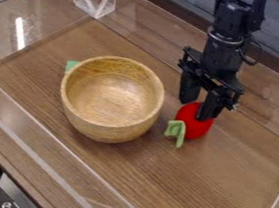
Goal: Move the red object to the left side of the table
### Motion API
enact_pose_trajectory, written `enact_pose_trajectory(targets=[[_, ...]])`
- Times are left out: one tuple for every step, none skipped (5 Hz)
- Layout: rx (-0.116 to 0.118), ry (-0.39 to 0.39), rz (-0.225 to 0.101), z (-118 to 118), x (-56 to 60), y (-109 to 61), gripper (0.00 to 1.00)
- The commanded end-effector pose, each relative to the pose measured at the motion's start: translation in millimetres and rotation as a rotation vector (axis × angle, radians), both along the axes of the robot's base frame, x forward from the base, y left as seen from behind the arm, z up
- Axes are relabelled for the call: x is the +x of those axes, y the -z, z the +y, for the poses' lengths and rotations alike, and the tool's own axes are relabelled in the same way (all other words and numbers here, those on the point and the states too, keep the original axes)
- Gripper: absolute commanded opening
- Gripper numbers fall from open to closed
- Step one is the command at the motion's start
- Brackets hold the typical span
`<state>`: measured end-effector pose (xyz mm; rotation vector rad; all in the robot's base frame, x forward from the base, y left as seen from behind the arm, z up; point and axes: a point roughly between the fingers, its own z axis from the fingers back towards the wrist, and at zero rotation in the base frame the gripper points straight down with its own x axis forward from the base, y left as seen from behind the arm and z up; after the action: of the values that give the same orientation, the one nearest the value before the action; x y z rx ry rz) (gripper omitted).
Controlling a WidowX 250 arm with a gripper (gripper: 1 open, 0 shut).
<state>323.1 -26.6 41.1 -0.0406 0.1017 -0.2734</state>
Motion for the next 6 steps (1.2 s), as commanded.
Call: enact_pose_trajectory(targets=[[0.003, -0.03, -0.035, 5.5, 9.6, -11.8, 0.0], [0.0, -0.059, -0.036, 3.6, 14.1, -16.2, 0.0], [-0.002, -0.031, -0.033, -10.4, 11.1, -21.8, 1.0], [-0.003, -0.005, -0.03, -24.8, 7.6, -26.8, 1.0], [-0.002, -0.002, -0.028, -34.8, 9.3, -24.0, 0.0], [-0.006, -0.007, -0.026, -44.3, 6.9, -23.3, 1.0]])
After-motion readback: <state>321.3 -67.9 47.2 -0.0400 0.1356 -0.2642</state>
